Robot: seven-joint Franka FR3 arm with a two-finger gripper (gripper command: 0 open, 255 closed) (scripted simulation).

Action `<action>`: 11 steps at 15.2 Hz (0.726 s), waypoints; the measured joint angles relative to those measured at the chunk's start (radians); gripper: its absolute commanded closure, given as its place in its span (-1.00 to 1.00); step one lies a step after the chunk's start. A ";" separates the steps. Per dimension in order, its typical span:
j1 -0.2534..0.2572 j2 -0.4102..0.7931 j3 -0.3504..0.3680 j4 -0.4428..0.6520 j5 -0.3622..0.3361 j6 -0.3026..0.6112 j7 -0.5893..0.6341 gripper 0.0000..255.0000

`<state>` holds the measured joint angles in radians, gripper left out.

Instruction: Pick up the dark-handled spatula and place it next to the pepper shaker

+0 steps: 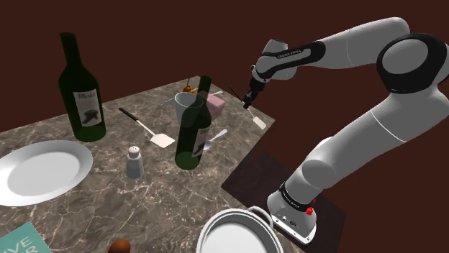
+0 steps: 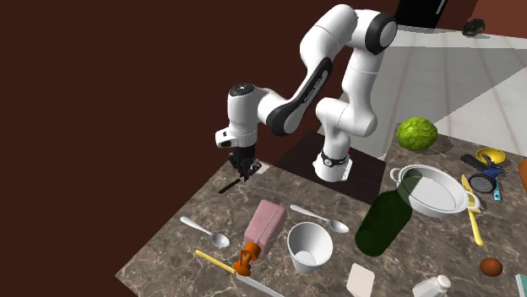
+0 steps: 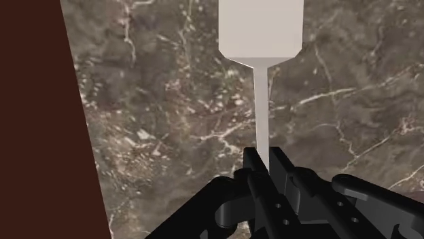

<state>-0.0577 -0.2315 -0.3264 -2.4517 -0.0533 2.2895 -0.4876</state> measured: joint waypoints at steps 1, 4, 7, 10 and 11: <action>0.000 -0.005 0.001 0.009 -0.001 -0.014 0.002 1.00; -0.001 -0.023 0.005 0.034 -0.005 -0.056 0.006 1.00; -0.002 -0.049 0.011 0.053 -0.012 -0.100 0.014 1.00; -0.003 -0.063 0.014 0.083 -0.014 -0.144 0.016 1.00; -0.004 -0.066 0.014 0.092 -0.015 -0.157 0.015 1.00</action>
<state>-0.0612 -0.2974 -0.3123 -2.3594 -0.0679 2.1330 -0.4722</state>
